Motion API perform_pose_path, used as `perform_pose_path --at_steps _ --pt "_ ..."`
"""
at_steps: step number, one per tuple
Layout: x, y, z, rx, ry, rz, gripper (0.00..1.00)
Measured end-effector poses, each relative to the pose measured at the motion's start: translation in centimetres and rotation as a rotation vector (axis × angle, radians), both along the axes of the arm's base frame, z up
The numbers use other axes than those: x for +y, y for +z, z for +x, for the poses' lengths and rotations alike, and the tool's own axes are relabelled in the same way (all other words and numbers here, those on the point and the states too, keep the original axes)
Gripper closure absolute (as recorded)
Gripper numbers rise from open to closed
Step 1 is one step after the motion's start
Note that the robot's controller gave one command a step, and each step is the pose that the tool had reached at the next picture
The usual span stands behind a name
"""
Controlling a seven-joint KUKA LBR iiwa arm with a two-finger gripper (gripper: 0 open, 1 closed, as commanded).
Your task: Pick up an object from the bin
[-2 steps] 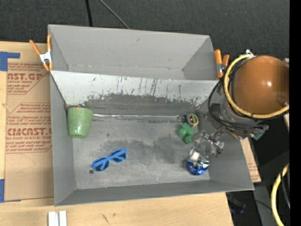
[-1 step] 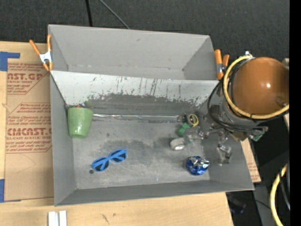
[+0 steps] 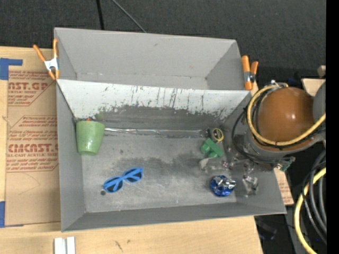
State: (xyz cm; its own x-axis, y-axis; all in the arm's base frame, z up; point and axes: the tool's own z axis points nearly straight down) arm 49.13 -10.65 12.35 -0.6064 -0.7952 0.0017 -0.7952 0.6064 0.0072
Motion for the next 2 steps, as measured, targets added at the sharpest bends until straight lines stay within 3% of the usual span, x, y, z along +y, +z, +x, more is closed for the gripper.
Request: perform_pose_path --at_steps 1,2 --pt "-0.06 -5.51 1.16 -0.005 0.389 0.005 0.00" --pt "-0.05 -5.38 1.25 -0.008 0.386 0.005 1.00"
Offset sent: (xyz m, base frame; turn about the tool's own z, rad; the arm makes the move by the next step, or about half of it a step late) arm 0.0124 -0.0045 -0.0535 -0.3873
